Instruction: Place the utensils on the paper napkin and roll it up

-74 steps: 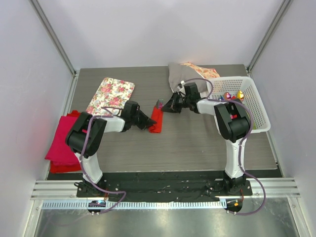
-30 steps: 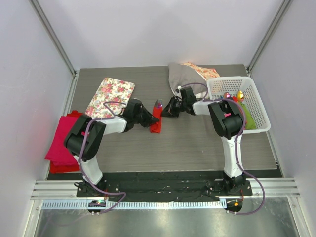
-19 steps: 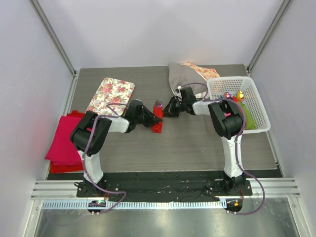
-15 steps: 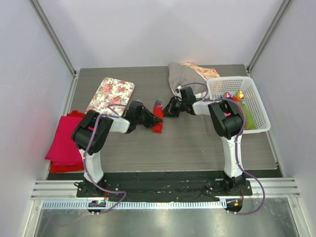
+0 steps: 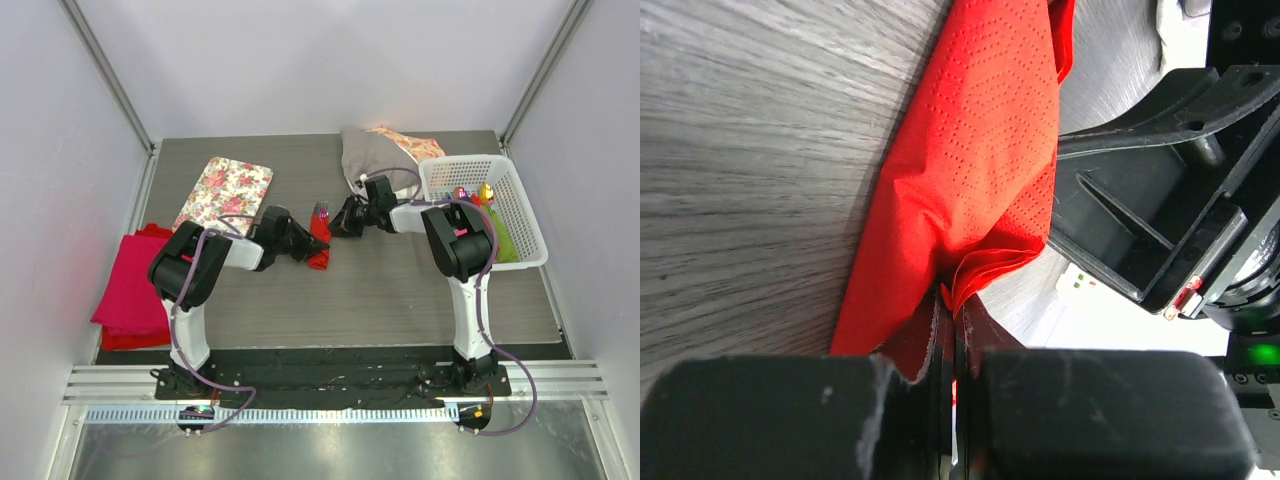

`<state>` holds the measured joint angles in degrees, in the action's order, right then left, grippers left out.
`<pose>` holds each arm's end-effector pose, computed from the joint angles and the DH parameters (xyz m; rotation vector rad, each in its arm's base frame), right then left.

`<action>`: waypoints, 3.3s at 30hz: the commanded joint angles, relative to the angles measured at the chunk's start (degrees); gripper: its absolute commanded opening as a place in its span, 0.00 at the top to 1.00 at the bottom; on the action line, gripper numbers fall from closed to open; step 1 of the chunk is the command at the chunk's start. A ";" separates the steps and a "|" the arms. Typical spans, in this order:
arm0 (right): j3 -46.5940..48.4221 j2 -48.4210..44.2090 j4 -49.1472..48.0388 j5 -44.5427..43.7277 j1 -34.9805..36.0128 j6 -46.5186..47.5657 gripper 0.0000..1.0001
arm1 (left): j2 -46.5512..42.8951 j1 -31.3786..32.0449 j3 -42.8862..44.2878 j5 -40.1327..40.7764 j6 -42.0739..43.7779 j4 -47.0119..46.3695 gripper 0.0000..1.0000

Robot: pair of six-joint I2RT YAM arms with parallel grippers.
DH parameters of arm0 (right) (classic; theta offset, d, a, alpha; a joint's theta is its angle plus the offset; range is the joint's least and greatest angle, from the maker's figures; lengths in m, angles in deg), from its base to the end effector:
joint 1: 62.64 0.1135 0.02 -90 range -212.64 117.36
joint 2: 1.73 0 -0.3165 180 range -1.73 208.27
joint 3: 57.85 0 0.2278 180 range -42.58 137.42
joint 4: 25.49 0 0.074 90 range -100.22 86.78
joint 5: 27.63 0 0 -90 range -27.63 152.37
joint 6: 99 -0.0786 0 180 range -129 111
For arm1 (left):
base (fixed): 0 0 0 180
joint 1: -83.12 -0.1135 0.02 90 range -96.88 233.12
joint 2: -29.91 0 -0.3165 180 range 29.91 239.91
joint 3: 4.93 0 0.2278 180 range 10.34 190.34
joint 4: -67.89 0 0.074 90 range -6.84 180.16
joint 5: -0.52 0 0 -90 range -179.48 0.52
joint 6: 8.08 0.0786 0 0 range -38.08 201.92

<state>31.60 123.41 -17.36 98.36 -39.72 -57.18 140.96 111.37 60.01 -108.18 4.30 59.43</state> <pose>0.4301 0.2320 0.1441 0.2113 2.5456 1.2958 0.3485 -0.2159 0.1540 -0.8774 2.4030 -1.2531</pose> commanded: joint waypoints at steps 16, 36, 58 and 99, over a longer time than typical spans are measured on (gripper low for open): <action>7.30 -6.40 10.64 -2.33 -3.58 2.92 0.53 | 2.95 -1.18 -0.45 -1.78 0.81 9.05 0.49; 4.58 -7.19 13.91 -2.68 -1.30 9.25 0.58 | 3.12 -1.18 -0.36 -2.83 1.25 6.51 0.44; 2.39 -9.57 0.74 4.69 -2.70 -1.98 0.62 | 3.48 -1.27 -1.07 -3.89 0.55 3.86 0.48; 0.10 0.98 10.21 -3.47 -0.68 6.26 0.88 | -4.35 -2.58 -4.31 -14.79 2.58 -6.50 0.86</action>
<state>31.53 122.32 -11.39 100.57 -40.57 -53.93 133.57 109.45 57.95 -120.29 10.33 56.68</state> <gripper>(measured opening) 0.118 0.165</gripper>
